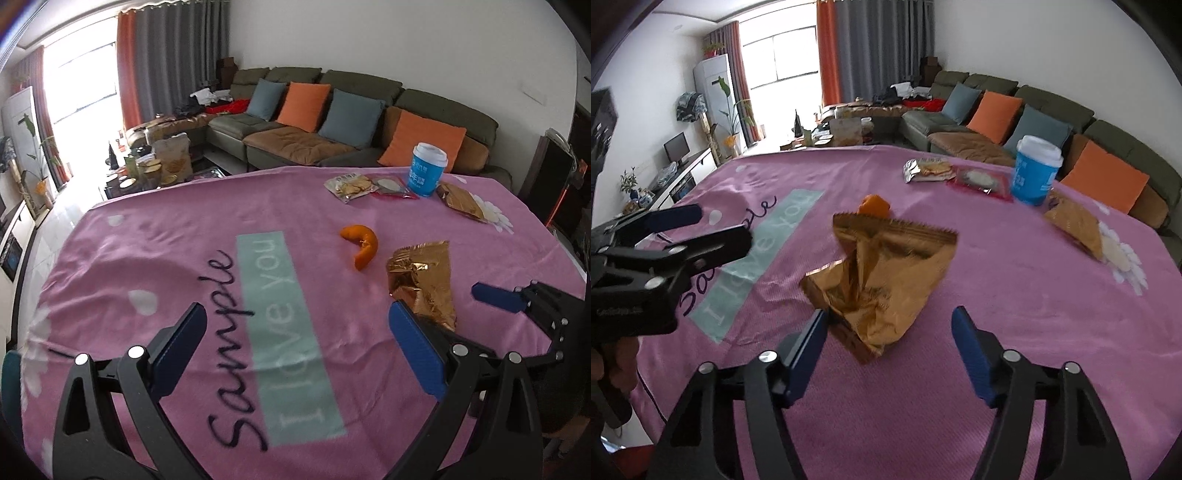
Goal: Collect trash
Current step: 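Grasp the gold foil wrapper with the right tool while the left tool grasps the orange peel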
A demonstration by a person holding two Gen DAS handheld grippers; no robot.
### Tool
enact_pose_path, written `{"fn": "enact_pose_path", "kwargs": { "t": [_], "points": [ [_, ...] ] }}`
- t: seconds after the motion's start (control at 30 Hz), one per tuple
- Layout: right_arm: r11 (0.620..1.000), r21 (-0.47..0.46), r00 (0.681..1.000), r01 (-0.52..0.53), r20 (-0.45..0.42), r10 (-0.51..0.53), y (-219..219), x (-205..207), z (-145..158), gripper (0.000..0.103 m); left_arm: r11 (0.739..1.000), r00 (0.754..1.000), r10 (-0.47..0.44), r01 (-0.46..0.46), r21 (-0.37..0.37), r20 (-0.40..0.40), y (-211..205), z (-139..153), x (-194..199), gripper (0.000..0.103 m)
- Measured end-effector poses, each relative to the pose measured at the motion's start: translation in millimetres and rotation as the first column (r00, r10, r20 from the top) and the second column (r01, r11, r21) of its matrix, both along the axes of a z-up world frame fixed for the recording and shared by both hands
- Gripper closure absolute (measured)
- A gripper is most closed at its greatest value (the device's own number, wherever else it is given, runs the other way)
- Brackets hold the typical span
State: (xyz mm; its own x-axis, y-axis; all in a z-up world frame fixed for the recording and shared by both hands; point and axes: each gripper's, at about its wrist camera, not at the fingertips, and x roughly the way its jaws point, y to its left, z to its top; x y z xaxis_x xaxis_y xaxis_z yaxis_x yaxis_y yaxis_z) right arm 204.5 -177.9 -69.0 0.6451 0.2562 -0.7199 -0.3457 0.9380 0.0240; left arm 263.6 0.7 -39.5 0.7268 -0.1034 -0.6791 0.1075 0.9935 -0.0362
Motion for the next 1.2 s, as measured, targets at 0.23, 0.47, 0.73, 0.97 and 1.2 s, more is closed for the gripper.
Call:
{"fn": "enact_pose_path", "kwargs": {
  "t": [0.23,0.47,0.73,0.97,1.2],
  "points": [
    [0.999,0.035,1.000,-0.008,0.021,0.008,-2,-6,11,0.042,1.000,1.000,-0.027,0.027,0.000,-0.005,-5,-2,21,0.006],
    [0.999,0.010,0.998,-0.046,0.053,0.045,8,1,19,0.044,0.999,0.999,-0.036,0.036,-0.015,-0.010,-6,-1,39,0.006],
    [0.997,-0.023,0.998,-0.071,-0.001,0.071,11,16,4,0.073,0.997,0.997,-0.070,0.069,-0.025,-0.040,-18,-10,61,0.006],
    [0.998,0.016,0.998,-0.054,-0.011,0.055,-6,16,8,0.085,0.993,0.991,-0.113,0.112,-0.024,-0.066,-38,-20,81,0.009],
    [0.998,0.062,1.000,0.022,0.008,-0.023,-42,14,21,0.086,0.991,0.984,-0.132,0.129,-0.027,-0.120,-56,-34,100,0.032]
  ]
}}
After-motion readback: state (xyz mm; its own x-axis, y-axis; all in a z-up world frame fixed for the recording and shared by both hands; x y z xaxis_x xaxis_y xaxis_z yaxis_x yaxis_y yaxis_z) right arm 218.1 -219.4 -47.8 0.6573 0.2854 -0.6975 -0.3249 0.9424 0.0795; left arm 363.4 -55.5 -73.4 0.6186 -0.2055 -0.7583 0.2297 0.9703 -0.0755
